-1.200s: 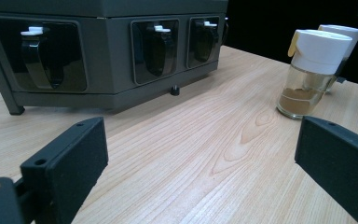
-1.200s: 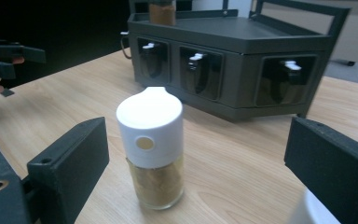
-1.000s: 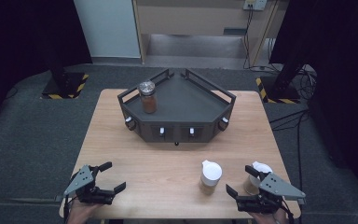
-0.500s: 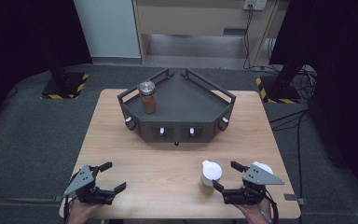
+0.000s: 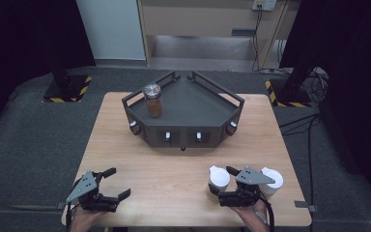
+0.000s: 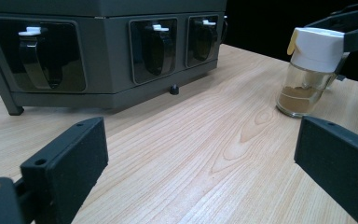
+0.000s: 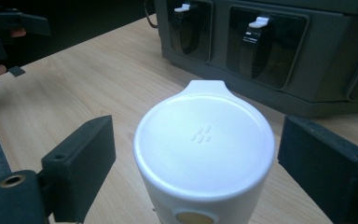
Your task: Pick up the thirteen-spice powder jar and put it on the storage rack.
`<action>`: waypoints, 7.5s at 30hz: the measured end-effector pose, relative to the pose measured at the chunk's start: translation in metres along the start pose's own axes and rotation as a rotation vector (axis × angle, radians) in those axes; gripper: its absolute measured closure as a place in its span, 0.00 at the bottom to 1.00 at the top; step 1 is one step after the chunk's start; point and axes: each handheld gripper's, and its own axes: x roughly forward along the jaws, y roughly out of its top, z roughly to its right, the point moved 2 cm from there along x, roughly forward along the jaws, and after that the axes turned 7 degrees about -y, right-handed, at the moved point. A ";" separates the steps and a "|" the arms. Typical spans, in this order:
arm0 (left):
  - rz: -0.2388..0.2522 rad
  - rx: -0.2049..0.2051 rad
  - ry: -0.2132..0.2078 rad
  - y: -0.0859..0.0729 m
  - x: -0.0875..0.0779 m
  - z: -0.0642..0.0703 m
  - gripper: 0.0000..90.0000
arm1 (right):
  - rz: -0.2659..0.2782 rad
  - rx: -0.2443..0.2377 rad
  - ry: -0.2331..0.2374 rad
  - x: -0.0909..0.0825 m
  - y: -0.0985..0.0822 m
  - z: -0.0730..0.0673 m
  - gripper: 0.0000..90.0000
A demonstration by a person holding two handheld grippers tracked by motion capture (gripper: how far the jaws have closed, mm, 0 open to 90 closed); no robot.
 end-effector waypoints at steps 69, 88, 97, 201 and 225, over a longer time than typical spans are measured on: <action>-0.005 0.021 0.000 0.001 0.001 0.002 0.02 | 0.005 -0.075 0.035 0.032 0.075 -0.028 0.34; -0.009 0.027 -0.002 0.002 0.001 0.002 0.02 | -0.001 -0.097 0.035 0.047 0.135 -0.028 0.34; -0.011 0.028 -0.002 0.002 0.001 0.002 0.02 | 0.001 -0.107 0.031 0.059 0.168 -0.024 0.34; -0.018 0.035 -0.016 0.002 0.004 0.002 0.03 | 0.112 -0.010 -0.179 0.147 0.246 -0.012 0.14; -0.008 0.028 -0.024 0.001 0.003 0.000 0.03 | 0.164 -0.187 0.023 0.031 0.187 0.008 0.11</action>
